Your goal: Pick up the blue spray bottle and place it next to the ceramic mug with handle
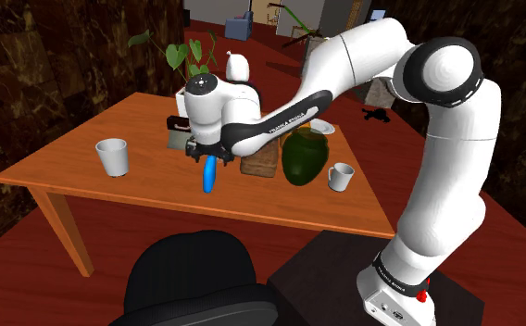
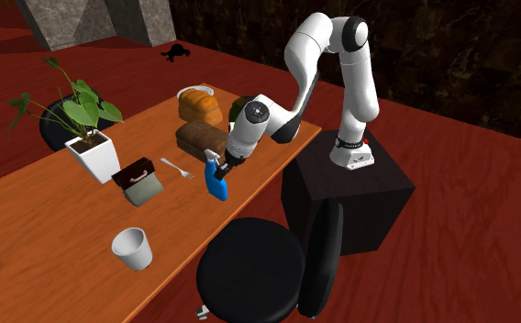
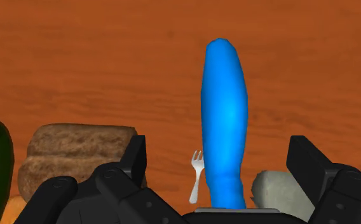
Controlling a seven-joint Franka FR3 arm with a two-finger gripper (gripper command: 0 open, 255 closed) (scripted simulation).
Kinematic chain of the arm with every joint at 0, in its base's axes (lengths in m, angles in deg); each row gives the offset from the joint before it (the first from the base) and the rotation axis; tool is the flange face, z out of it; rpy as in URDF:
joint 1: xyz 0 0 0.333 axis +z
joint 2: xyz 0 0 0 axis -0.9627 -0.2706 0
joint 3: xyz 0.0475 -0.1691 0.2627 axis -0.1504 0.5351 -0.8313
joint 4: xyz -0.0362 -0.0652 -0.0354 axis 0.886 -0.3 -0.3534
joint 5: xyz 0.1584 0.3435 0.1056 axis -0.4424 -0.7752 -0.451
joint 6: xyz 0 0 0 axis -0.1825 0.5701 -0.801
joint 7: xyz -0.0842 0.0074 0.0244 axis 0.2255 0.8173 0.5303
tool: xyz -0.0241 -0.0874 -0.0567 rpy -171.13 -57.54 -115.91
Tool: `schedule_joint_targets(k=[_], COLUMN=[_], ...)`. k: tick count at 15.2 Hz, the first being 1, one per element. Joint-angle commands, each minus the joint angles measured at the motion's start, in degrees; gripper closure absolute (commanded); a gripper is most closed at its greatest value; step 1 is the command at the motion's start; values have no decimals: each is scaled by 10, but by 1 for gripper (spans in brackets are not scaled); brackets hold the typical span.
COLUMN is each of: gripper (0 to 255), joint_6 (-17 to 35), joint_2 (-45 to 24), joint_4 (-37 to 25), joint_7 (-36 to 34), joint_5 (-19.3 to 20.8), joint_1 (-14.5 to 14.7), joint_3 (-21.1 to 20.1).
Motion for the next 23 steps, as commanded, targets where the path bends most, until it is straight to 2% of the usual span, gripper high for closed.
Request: schedule_joint_targets(k=[1,9,17,18,23], gripper=[0,0,0,255,255], joint_6=[-22,6,6,6,6], joint_2=[-49,-88,-87,-87,-87], joint_4=[-49,-53,-53,-53,-53], joint_7=[-43,-59,-59,-59,-59], joint_5=[41,76,76,76,76], joint_1=[33,37,37,37,37], joint_3=[24,49,49,49,49])
